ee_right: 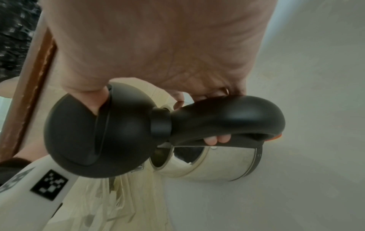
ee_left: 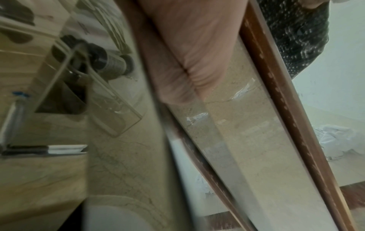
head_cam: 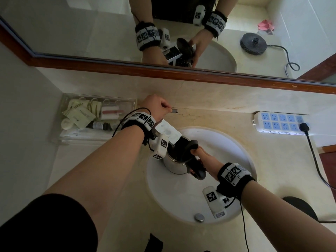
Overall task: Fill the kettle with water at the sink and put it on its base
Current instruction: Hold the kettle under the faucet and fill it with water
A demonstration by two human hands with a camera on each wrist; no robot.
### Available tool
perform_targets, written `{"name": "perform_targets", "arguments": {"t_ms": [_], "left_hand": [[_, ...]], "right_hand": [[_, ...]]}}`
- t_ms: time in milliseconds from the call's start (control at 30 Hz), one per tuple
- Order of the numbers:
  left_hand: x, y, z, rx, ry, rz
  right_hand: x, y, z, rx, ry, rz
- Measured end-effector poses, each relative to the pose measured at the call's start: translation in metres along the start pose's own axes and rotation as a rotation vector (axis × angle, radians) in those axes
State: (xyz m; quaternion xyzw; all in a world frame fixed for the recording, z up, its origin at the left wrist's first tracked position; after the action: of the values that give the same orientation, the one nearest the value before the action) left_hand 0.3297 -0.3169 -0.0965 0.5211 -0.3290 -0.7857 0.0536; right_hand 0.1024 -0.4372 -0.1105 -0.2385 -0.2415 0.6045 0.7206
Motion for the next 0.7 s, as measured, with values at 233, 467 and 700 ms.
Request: {"name": "perform_targets", "arguments": {"t_ms": [233,467,700], "left_hand": [[-0.0011,0.0006,0.001,0.004,0.002,-0.001],[-0.0008,-0.0001,0.0004,0.007,-0.001,0.003],[-0.0009,0.0003,0.001,0.001,-0.001,0.012]], "right_hand": [[-0.0008,0.0005,0.0007,0.011,0.0,0.002],[-0.0015,0.0002,0.0013,0.025,0.015,0.007],[-0.0008,-0.0025,0.0047,0.038,0.013,0.003]]}}
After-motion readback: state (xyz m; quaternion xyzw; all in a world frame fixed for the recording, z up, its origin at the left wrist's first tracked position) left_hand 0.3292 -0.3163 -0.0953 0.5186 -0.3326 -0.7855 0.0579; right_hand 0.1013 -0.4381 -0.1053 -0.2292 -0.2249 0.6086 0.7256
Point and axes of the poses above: each hand's wrist, its own z-axis away from the middle knuckle, its own x-axis out of the palm, y = z × x, the point moved 4 cm from there along -z, towards the middle knuckle, and after that the axes turned 9 degrees about -z, right-handed, at the moved point
